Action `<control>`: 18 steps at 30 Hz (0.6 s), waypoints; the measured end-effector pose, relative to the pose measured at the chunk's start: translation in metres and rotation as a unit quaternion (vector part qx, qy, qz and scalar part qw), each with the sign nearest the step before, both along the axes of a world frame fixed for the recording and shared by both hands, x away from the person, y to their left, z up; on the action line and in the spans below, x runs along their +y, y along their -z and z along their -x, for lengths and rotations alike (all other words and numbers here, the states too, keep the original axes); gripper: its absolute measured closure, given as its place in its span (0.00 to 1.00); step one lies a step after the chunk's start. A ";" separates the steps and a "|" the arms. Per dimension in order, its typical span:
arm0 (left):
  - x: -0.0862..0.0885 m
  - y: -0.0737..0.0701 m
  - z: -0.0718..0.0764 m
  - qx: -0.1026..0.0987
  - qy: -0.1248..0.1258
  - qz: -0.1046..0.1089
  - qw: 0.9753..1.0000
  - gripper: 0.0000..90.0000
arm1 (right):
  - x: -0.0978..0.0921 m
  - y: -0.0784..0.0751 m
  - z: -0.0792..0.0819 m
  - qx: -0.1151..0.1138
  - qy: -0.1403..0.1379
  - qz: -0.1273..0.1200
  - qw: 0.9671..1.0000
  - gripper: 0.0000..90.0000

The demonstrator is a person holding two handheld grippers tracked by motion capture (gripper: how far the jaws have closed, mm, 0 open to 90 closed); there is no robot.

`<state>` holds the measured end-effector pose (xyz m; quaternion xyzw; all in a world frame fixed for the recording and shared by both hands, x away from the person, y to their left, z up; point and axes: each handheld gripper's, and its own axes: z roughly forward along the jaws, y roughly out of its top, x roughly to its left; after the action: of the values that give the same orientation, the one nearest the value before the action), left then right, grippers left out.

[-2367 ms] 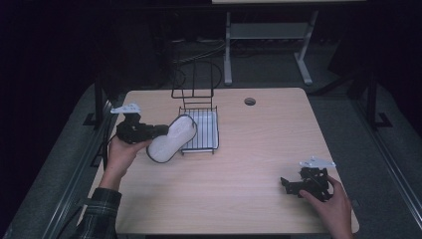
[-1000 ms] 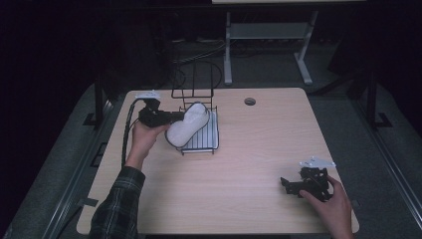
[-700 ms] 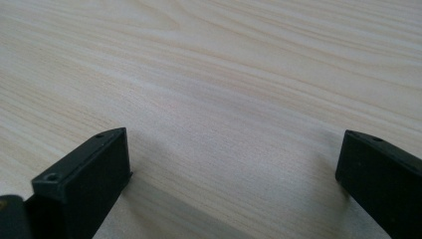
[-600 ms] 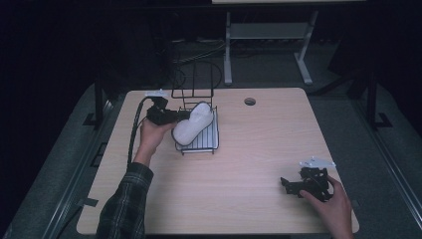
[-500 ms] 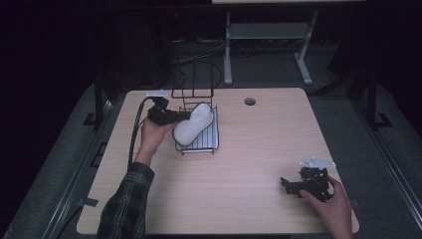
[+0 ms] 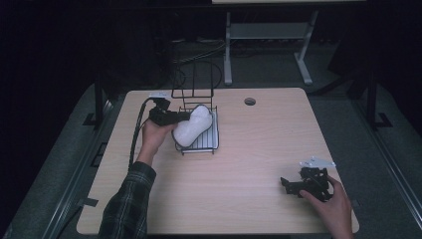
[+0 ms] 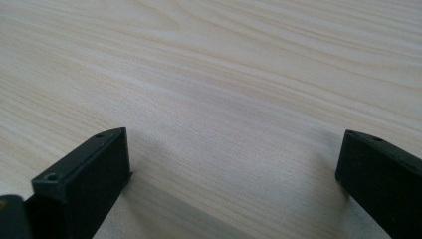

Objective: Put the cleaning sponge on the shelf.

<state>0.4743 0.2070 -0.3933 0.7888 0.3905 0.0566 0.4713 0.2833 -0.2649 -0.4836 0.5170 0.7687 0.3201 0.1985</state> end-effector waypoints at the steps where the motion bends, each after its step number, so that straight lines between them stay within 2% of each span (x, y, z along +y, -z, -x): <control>1: 0.000 0.000 0.000 -0.002 0.000 -0.004 1.000 0.89 | 0.000 0.000 0.000 0.000 0.000 0.000 1.000 0.00; 6: 0.001 0.001 -0.001 -0.002 -0.005 -0.013 1.000 0.84 | 0.000 0.000 0.000 0.000 0.000 0.000 1.000 0.00; 8: 0.001 0.002 -0.001 -0.004 -0.010 -0.027 1.000 0.82 | 0.000 0.000 0.000 0.000 0.000 0.000 1.000 0.00; 13: 0.001 0.002 -0.001 -0.011 -0.018 -0.042 0.999 0.74 | 0.000 0.000 0.000 0.000 0.000 0.000 1.000 0.00; 18: 0.002 0.000 0.001 -0.014 -0.018 -0.056 0.998 0.73 | 0.000 0.000 0.000 0.000 0.000 0.000 1.000 0.00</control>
<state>0.4737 0.2094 -0.3937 0.8056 0.3944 0.0982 0.4311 0.2833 -0.2649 -0.4835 0.5169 0.7688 0.3200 0.1983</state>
